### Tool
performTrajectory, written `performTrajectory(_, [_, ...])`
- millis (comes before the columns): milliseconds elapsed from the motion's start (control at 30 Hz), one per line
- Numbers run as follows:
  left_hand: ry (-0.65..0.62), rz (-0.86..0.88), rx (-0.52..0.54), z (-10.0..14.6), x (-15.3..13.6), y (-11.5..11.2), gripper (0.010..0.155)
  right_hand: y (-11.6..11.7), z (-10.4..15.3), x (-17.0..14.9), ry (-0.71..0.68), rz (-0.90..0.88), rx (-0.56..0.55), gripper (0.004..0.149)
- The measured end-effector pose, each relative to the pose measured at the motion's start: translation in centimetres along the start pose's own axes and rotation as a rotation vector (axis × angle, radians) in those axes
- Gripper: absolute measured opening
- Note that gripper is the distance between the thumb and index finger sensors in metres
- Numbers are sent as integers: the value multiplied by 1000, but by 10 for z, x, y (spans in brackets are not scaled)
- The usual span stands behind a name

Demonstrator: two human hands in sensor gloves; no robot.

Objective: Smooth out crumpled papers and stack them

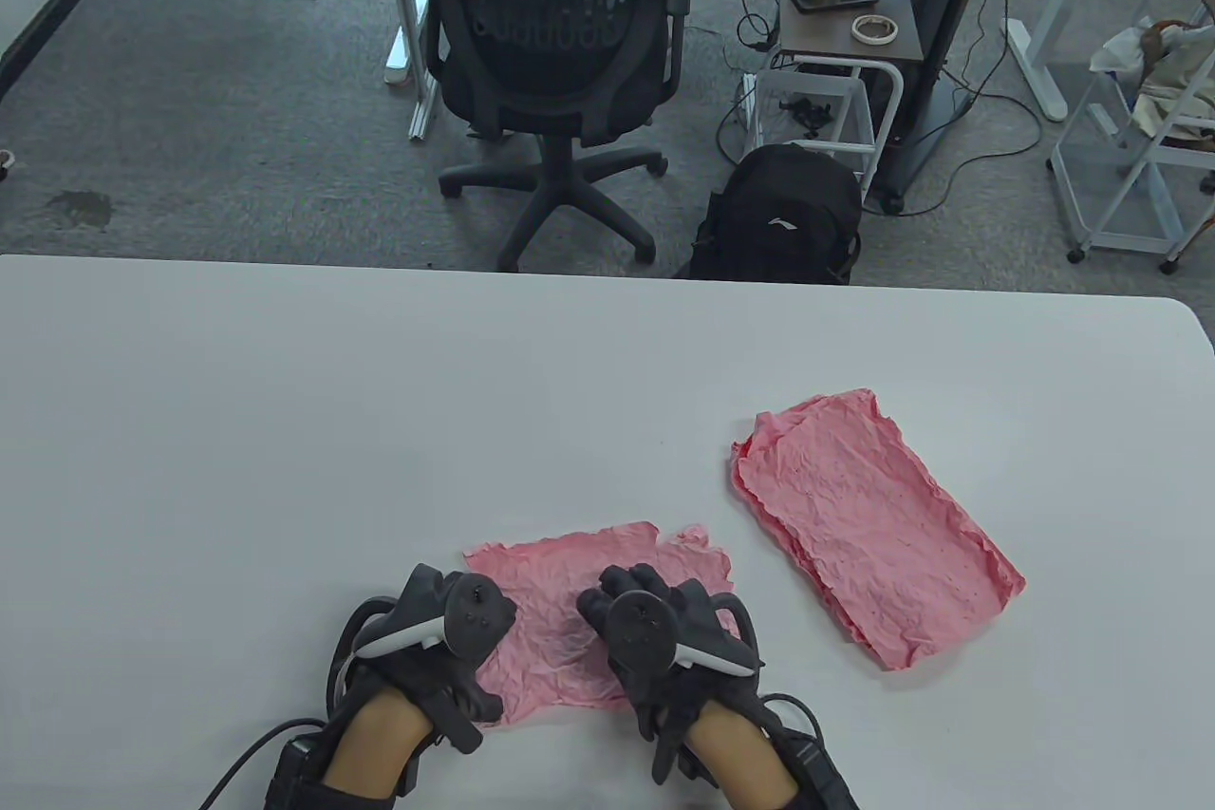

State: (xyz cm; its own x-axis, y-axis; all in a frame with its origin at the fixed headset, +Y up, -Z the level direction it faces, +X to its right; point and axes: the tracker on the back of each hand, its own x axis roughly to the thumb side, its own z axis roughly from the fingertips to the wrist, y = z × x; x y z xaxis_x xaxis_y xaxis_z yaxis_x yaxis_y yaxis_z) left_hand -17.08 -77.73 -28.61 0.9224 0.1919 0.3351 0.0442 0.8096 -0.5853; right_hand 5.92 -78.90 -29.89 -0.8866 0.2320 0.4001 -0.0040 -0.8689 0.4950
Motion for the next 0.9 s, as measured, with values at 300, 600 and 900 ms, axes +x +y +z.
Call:
performTrajectory(300, [-3, 28, 0, 0, -1, -1, 97, -14, 17, -70, 214, -254, -110, 61])
performTrajectory(600, [-8, 38, -3, -2, -3, -1, 97, -5, 15, 10, -154, -76, -142, 61])
performTrajectory(900, [-4, 45, -3, -1, -4, -1, 98, -6, 20, -43, 101, -315, 29, 69])
